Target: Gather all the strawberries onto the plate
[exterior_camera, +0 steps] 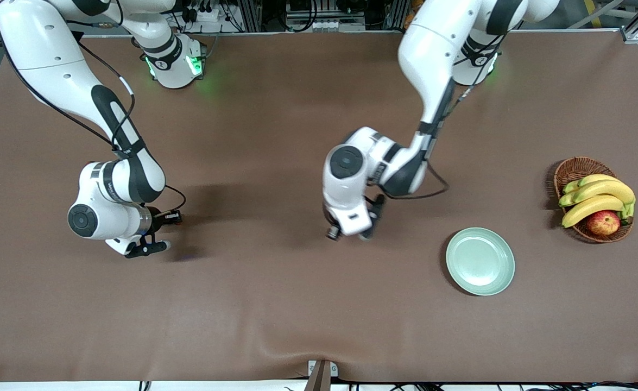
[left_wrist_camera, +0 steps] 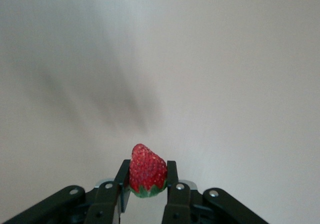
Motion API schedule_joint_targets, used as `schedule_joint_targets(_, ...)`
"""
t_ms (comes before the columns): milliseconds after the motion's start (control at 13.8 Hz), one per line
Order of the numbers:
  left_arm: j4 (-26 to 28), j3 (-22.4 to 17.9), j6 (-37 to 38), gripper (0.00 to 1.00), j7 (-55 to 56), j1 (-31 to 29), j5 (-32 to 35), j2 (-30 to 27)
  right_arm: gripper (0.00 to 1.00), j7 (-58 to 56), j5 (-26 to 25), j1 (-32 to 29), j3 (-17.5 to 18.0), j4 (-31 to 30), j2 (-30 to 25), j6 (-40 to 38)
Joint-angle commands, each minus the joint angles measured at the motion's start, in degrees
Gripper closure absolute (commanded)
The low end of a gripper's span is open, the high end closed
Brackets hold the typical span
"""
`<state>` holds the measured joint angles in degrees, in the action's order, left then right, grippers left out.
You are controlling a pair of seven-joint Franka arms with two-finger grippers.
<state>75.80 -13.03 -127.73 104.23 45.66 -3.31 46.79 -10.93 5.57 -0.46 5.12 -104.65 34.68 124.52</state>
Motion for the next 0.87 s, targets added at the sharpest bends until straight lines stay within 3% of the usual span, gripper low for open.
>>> schedule_joint_targets(0, 0.8, -4.1, 2.6, 1.0, 1.5, -2.0, 1.1, -1.4, 0.88, -0.1, 0.2, 0.3, 0.7, 1.8, -2.3, -0.2)
schedule_joint_targets(218, 0.9, -4.3, 3.4, 1.0, 1.3, -10.3, 1.0, -1.5, 0.88, 2.3, 1.5, 4.7, 0.7, 5.2, -3.4, -0.2)
schedule_joint_targets(436, 3.6, -4.1, 3.7, 1.0, 0.6, -17.7, 0.8, -1.5, 0.88, 14.8, 7.5, 10.0, 0.7, 6.6, -3.5, 0.0)
schedule_joint_targets(654, 5.8, -2.6, 3.7, 1.0, 0.7, -24.6, -2.4, -2.8, 0.88, 24.9, 10.3, 16.6, 0.8, 6.6, -3.0, 0.2)
schedule_joint_targets(799, 7.0, -1.2, 3.8, 1.0, 0.6, -26.3, -3.4, -2.8, 0.88, 30.2, 12.8, 21.6, 0.8, 6.7, -2.6, 0.4)
